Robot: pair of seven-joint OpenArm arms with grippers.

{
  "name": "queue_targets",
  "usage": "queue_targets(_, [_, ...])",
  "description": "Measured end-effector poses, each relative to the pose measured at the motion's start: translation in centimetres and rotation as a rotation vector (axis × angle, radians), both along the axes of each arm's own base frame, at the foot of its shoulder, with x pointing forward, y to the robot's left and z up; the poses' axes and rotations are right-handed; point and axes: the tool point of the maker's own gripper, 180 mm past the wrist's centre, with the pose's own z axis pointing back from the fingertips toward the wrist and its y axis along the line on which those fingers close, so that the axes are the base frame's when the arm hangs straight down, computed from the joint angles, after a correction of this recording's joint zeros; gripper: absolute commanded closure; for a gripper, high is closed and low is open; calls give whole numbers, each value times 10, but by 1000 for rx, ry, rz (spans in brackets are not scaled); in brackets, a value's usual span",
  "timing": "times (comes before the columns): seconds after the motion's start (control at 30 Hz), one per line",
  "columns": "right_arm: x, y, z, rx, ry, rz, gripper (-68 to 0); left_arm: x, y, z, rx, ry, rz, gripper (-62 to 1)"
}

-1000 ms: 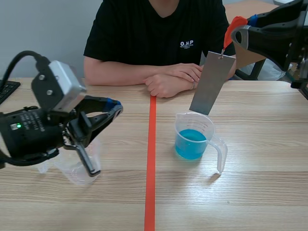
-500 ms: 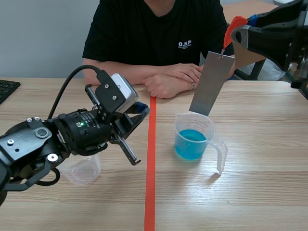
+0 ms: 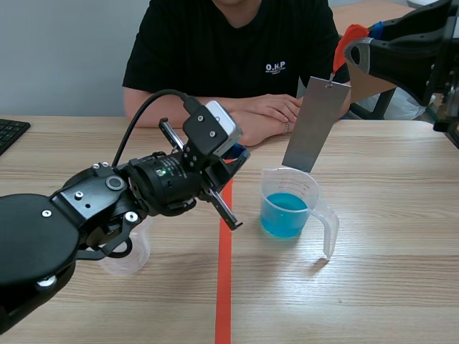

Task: Do the redox reaction experiment.
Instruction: 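Raise the plate and point at it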

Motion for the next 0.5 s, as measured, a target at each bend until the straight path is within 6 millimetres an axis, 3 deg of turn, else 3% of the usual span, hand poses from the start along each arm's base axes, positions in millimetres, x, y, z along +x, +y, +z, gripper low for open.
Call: queue_targets(0.5, [0, 0, 0, 0, 0, 0, -17, 2, -22, -8, 24, 4, -16, -40])
